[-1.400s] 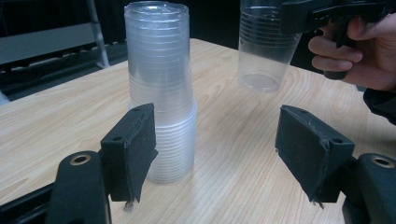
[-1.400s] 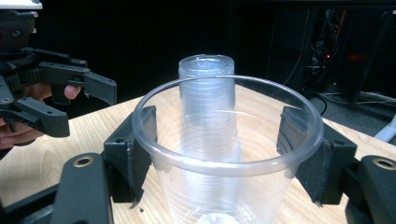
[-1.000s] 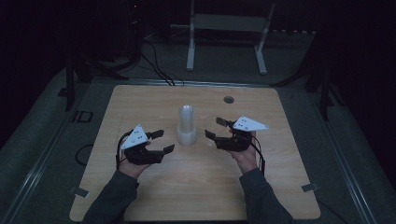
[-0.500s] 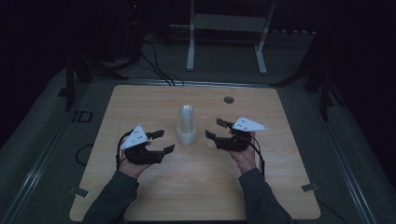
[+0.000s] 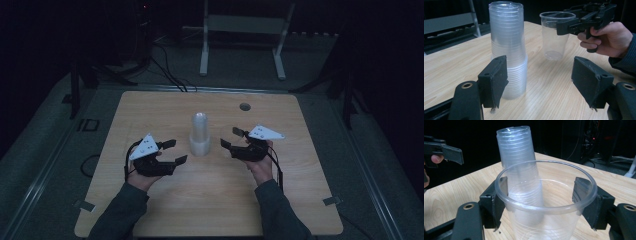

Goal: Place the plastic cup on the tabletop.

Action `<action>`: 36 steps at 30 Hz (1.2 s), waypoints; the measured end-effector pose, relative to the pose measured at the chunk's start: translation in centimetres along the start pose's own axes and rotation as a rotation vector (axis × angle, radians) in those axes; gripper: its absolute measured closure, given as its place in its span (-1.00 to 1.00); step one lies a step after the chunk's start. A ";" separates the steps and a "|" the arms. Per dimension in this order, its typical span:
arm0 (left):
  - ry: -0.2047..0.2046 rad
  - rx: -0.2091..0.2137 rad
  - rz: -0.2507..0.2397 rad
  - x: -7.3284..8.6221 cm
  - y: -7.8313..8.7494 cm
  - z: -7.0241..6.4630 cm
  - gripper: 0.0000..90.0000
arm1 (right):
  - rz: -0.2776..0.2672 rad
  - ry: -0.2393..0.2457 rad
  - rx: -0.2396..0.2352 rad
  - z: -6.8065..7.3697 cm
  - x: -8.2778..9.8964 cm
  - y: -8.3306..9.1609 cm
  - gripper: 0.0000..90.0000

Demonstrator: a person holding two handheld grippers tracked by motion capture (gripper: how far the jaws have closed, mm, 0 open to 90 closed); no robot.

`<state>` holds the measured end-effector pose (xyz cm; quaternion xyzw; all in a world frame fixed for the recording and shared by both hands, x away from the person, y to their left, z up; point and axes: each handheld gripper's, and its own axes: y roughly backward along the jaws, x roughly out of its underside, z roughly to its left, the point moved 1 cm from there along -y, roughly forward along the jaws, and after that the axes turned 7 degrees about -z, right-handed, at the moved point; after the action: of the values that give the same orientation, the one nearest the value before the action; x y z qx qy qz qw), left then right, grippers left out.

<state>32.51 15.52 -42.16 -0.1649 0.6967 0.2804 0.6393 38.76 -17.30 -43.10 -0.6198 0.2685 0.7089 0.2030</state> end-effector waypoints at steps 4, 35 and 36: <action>0.000 0.000 0.000 0.0 0.0 0.0 -0.36 | 0.005 0.001 0.006 -0.1 0.1 -0.1 -0.36; 0.002 0.005 -0.003 0.0 0.0 -0.1 -0.36 | 0.058 0.012 0.048 -0.2 2.0 -1.9 -0.36; 0.002 0.005 -0.003 0.0 0.0 -0.1 -0.36 | 0.060 0.009 0.050 -0.2 2.1 -1.9 -0.36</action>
<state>32.48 15.47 -42.16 -0.1645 0.6981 0.2774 0.6393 39.83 -16.07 -45.40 -0.6094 0.3057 0.7049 0.1958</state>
